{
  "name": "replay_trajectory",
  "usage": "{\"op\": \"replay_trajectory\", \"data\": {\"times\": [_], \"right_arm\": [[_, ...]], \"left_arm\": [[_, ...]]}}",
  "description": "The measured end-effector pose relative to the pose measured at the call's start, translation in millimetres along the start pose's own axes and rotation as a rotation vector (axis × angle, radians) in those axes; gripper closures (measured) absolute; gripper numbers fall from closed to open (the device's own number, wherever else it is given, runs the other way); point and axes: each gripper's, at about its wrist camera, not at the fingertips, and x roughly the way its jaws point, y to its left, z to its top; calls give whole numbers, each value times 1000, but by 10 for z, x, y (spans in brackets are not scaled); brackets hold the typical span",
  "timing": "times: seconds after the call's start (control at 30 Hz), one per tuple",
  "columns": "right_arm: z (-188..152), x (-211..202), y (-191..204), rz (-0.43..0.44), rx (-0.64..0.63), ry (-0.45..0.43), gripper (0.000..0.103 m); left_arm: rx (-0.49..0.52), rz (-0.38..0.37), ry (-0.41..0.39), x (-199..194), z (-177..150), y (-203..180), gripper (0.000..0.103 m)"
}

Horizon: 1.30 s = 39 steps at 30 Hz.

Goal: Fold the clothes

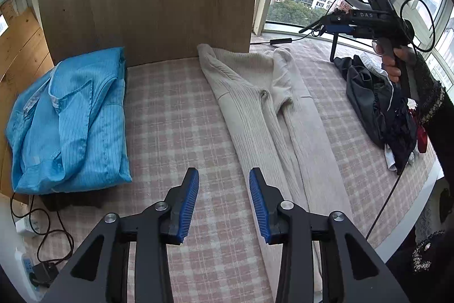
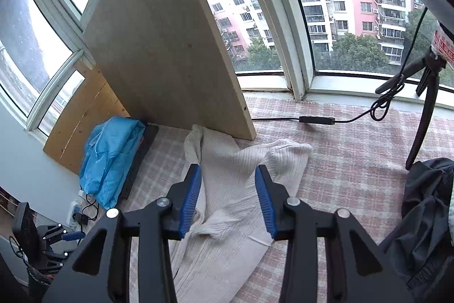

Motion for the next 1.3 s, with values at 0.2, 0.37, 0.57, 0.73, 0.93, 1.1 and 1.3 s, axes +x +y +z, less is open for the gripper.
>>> {"op": "replay_trajectory", "data": {"times": [0.2, 0.37, 0.57, 0.73, 0.93, 1.1, 1.3], "right_arm": [[-168, 569, -567, -72, 89, 30, 67], [101, 998, -272, 30, -27, 65, 67], [332, 1455, 91, -147, -272, 121, 67], [406, 1462, -417, -162, -109, 132, 54], [421, 1677, -690, -126, -60, 178, 54], [319, 1547, -612, -36, -85, 132, 90], [197, 816, -530, -56, -83, -190, 90]], "left_arm": [[-9, -12, 32, 969, 836, 275, 67], [-82, -97, 62, 1666, 1444, 420, 63], [-79, -92, 123, 2215, 1738, 445, 55], [-98, -114, 118, 2399, 1775, 466, 47], [-112, -149, 110, 2606, 1800, 464, 78], [-59, -114, -17, 2315, 1663, 293, 89], [6, 15, -260, 1713, 1396, 117, 88]]}}
